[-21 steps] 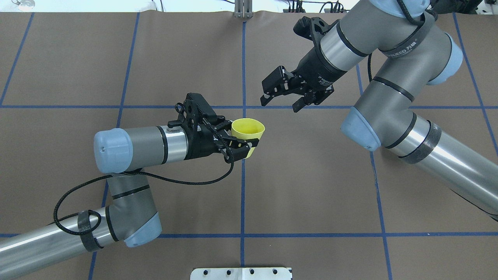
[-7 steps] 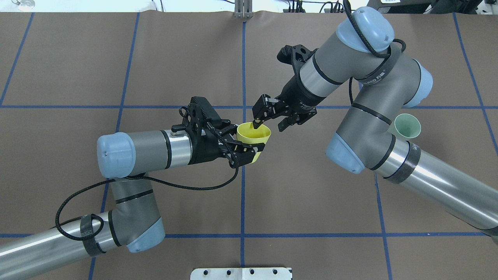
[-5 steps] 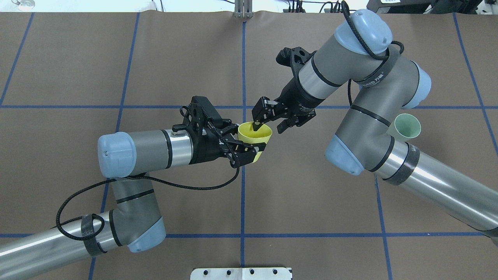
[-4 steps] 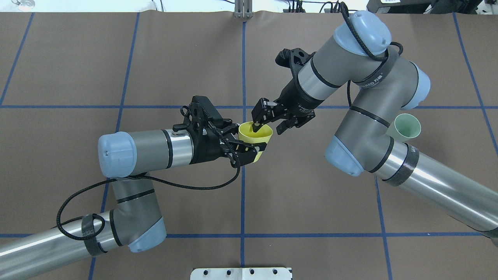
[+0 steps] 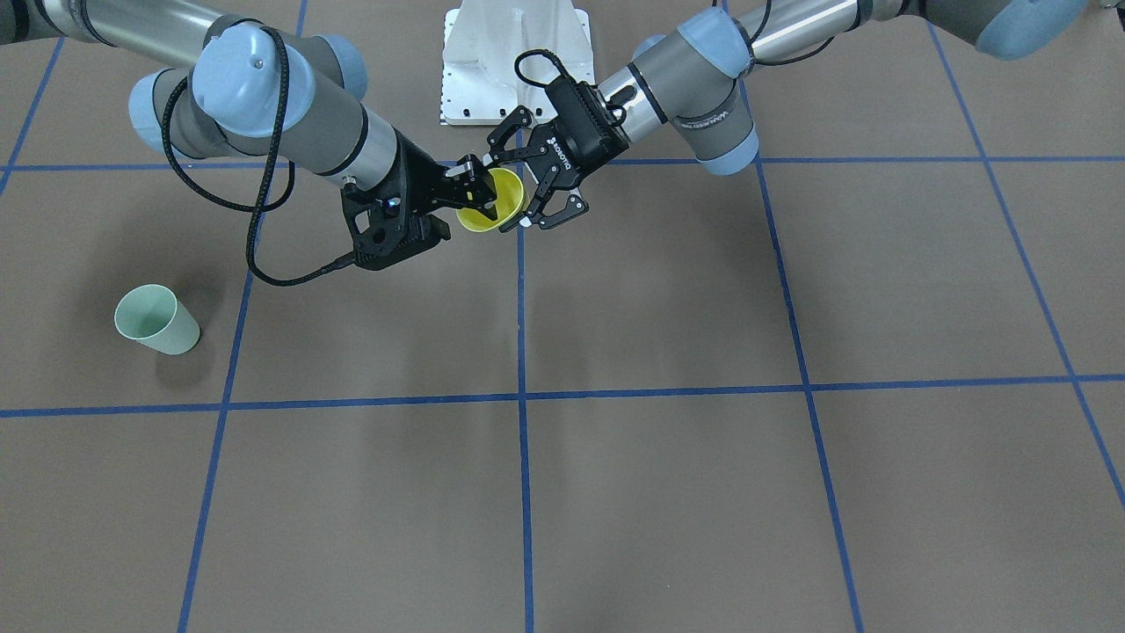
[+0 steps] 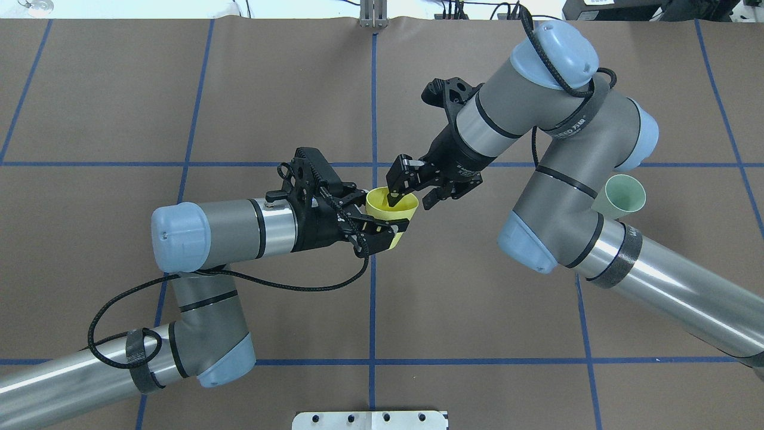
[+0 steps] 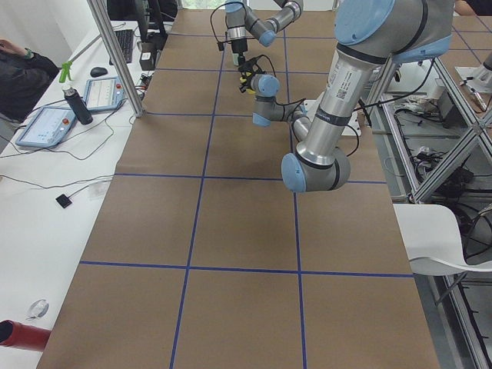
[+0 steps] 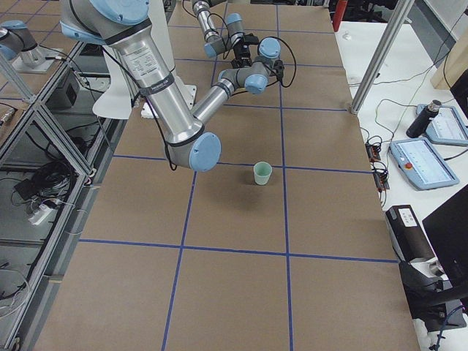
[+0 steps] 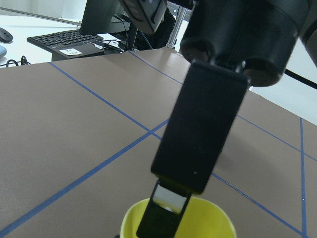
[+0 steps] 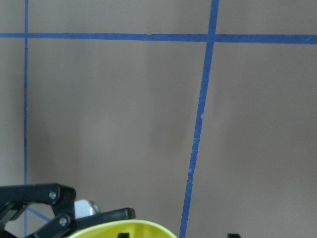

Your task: Transfer and stack yellow cup on green cup

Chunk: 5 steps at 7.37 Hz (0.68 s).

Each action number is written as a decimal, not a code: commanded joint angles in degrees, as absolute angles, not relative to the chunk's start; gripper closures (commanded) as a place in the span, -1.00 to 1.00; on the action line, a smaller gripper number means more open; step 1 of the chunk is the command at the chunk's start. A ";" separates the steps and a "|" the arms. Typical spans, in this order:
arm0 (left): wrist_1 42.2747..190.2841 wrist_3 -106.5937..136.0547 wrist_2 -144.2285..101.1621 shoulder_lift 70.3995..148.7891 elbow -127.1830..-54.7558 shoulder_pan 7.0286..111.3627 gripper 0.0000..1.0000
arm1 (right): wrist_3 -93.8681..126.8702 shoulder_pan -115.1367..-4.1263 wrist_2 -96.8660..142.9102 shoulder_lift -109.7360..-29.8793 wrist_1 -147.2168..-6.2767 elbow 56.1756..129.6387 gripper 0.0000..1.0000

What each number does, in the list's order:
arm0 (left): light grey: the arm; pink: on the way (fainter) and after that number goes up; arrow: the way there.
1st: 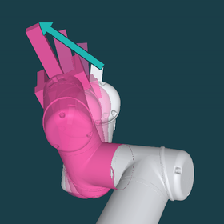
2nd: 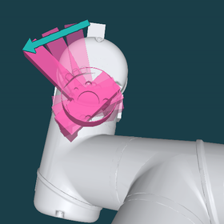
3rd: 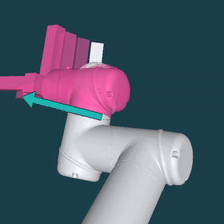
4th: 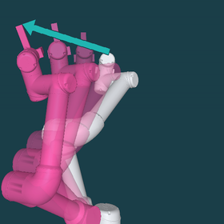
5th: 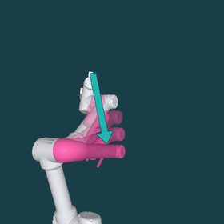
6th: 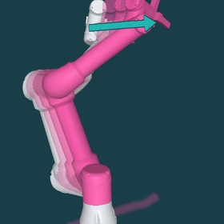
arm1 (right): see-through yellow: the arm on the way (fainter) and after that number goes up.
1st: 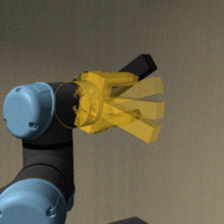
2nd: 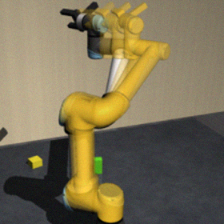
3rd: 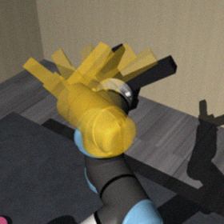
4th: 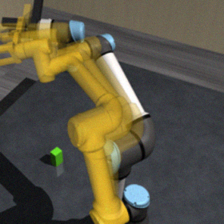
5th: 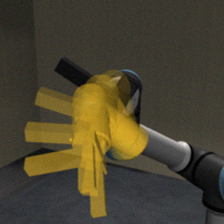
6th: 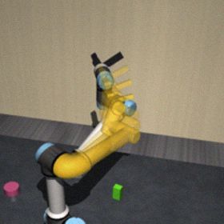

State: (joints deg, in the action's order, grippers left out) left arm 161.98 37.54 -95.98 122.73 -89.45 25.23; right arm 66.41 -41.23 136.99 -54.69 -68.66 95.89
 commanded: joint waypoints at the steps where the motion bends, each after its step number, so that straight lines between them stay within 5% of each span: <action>1: 162.07 37.53 -95.98 122.61 -89.38 25.31 1.00 | 66.53 -41.22 136.93 -54.84 -68.73 95.89 0.00; 3: 162.07 37.53 -95.98 122.61 -89.38 25.31 1.00 | 66.45 -41.22 136.93 -54.93 -68.73 95.89 0.31; 5: 162.07 37.44 -95.98 122.70 -89.38 25.31 1.00 | 66.53 -41.22 137.02 -54.93 -68.73 95.89 0.41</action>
